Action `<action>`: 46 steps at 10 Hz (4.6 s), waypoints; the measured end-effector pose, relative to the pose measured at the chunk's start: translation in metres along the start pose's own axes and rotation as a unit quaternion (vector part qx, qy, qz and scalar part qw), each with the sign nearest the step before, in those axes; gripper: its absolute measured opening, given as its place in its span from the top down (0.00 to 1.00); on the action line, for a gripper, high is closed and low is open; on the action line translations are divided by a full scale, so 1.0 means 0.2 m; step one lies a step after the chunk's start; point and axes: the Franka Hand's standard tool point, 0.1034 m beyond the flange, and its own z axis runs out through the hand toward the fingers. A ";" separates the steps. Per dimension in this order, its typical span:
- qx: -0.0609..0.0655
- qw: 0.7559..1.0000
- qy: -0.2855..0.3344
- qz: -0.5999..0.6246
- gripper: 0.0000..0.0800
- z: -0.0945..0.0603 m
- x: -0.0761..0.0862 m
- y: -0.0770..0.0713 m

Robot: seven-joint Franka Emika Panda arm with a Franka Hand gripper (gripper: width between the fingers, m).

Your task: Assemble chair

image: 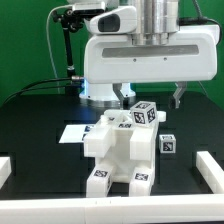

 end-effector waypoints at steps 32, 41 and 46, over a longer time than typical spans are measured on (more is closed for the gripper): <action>-0.016 0.980 -0.002 -0.200 0.19 0.00 0.00 0.06; -0.015 0.994 0.013 -0.108 0.64 0.02 0.02 0.12; -0.012 0.998 0.015 0.061 0.64 0.02 0.02 0.11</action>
Offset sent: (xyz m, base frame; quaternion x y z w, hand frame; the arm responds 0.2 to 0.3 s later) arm -0.0045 0.0026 -0.0130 0.0273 0.0059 -0.1859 0.9822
